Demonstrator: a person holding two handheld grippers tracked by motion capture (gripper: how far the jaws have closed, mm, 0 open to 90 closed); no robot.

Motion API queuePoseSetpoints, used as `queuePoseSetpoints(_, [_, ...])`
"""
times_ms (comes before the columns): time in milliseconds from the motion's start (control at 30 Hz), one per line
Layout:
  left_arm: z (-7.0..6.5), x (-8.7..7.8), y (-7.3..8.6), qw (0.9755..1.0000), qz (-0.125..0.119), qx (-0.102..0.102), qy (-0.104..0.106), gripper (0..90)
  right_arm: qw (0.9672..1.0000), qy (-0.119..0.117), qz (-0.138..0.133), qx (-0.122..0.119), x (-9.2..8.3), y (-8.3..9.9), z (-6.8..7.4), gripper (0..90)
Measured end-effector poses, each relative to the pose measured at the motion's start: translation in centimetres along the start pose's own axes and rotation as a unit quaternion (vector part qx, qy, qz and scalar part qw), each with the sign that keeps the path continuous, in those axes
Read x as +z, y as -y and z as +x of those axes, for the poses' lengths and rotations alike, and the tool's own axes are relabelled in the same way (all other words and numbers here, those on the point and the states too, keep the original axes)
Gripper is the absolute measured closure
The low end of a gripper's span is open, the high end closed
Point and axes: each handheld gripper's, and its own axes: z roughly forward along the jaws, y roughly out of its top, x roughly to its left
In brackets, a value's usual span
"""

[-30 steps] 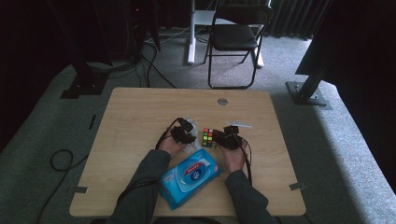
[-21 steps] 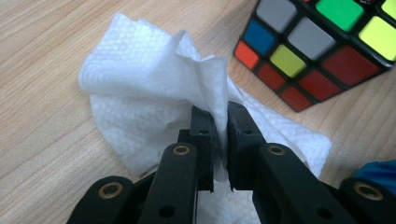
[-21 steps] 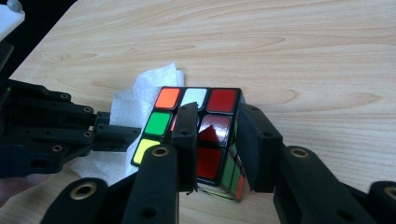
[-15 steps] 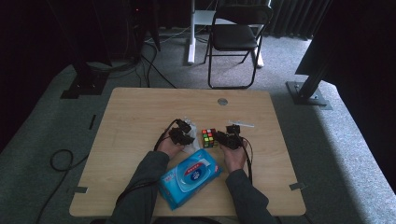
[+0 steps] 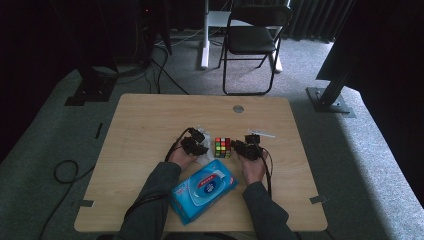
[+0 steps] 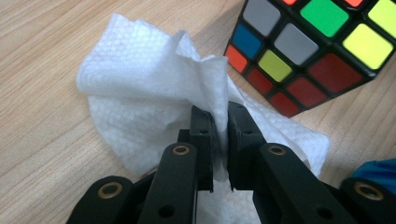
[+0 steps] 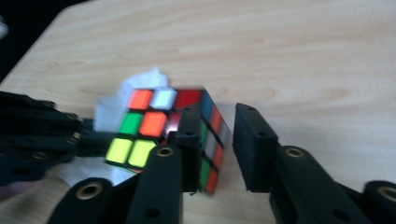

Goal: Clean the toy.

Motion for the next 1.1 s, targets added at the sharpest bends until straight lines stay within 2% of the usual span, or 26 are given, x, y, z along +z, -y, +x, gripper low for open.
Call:
queuePoseSetpoints(167, [-0.1, -0.1, 0.0, 1.0000, -0.002, 0.000, 0.000, 82.3, 0.9998, -0.014, 0.005, -0.009, 0.3, -0.2, 0.9, 67.8])
queuePoseSetpoints(267, [-0.1, -0.1, 0.1, 1.0000, -0.002, 0.000, 0.001, 82.3, 0.9996, -0.014, 0.019, -0.016, 0.8, 0.0, 1.3, 66.9])
queuePoseSetpoints(333, [-0.1, -0.1, 0.1, 1.0000, -0.003, -0.001, 0.001, 82.3, 0.9996, -0.015, 0.019, -0.013, 0.9, 0.1, 1.3, 66.4])
queuePoseSetpoints(500, [-0.2, -0.1, 0.1, 1.0000, -0.001, 0.001, 0.001, 82.3, 0.9992, -0.026, 0.020, 0.021, 0.9, 0.1, 0.8, 69.5])
queuePoseSetpoints(533, [-0.2, -0.1, 0.1, 1.0000, -0.001, 0.001, 0.001, 82.2, 0.9992, -0.026, 0.020, 0.021, 0.9, 0.1, 0.8, 69.5])
queuePoseSetpoints(600, [-0.2, -0.1, 0.1, 1.0000, -0.001, 0.000, 0.002, 82.2, 0.9983, -0.034, 0.017, 0.044, 0.8, 0.1, 0.0, 69.6])
queuePoseSetpoints(733, [-0.2, -0.1, 0.1, 1.0000, 0.001, 0.001, 0.002, 82.1, 0.9982, -0.027, 0.015, 0.051, 0.5, 0.0, -0.4, 69.6])
queuePoseSetpoints(867, [-0.1, 0.0, 0.1, 1.0000, 0.001, 0.000, 0.003, 82.0, 0.9965, -0.039, 0.013, 0.073, 0.4, 0.0, -1.0, 69.6])
queuePoseSetpoints(1000, [-0.1, 0.0, 0.1, 1.0000, 0.001, -0.001, 0.003, 82.0, 0.9933, -0.056, 0.010, 0.100, 0.2, 0.1, -2.0, 70.1])
queuePoseSetpoints(1100, [-0.1, 0.0, 0.0, 1.0000, 0.003, 0.003, 0.003, 81.9, 0.9923, -0.062, 0.011, 0.107, 0.1, 0.0, -2.5, 70.8])
